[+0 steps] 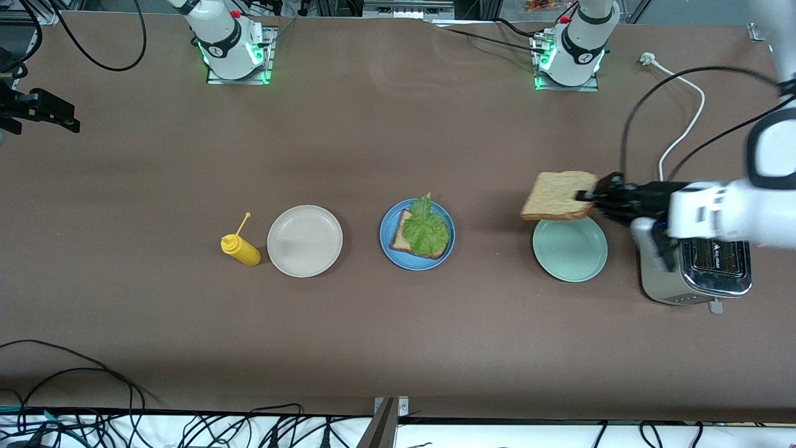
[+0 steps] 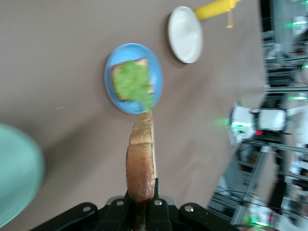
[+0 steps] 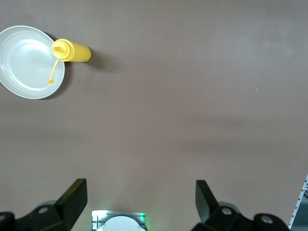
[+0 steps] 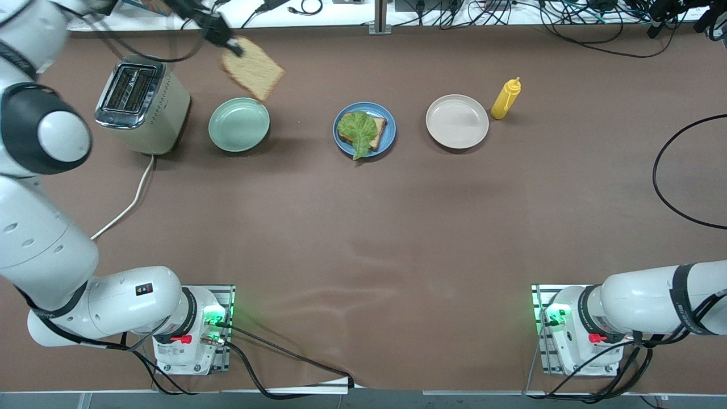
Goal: Make sandwich in blue plate with both arms
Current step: 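Carry the bread slice with the left gripper over the blue plate, then lower the bread onto the lettuce and open the left gripper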
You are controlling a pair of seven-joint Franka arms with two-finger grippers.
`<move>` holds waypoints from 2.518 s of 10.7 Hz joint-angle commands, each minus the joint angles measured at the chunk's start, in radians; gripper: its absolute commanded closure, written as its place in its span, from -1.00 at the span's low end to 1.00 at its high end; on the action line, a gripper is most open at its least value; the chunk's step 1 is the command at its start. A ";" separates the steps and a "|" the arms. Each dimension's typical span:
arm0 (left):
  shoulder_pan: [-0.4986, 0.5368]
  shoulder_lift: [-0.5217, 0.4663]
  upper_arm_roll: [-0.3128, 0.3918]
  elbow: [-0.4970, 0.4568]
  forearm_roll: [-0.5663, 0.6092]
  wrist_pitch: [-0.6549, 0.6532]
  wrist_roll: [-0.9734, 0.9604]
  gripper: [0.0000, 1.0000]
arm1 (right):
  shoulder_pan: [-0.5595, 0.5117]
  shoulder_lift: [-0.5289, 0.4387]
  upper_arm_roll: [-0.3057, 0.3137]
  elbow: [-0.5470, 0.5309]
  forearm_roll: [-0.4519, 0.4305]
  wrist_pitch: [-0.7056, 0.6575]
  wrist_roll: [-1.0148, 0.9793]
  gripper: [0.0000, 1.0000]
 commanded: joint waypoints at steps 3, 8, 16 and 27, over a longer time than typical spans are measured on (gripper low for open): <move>-0.198 0.224 0.002 0.024 -0.232 0.237 0.014 1.00 | -0.001 0.000 0.005 0.015 -0.018 -0.029 0.005 -1.00; -0.284 0.396 0.003 -0.022 -0.353 0.339 0.219 1.00 | -0.003 0.000 -0.003 0.019 -0.007 -0.029 0.004 -1.00; -0.316 0.450 0.011 -0.057 -0.358 0.520 0.352 -0.99 | -0.006 0.009 -0.053 0.021 0.048 -0.027 0.007 -1.00; -0.272 0.180 0.023 -0.007 0.291 0.411 -0.114 -1.00 | -0.001 0.011 -0.049 0.021 0.045 -0.027 0.002 -1.00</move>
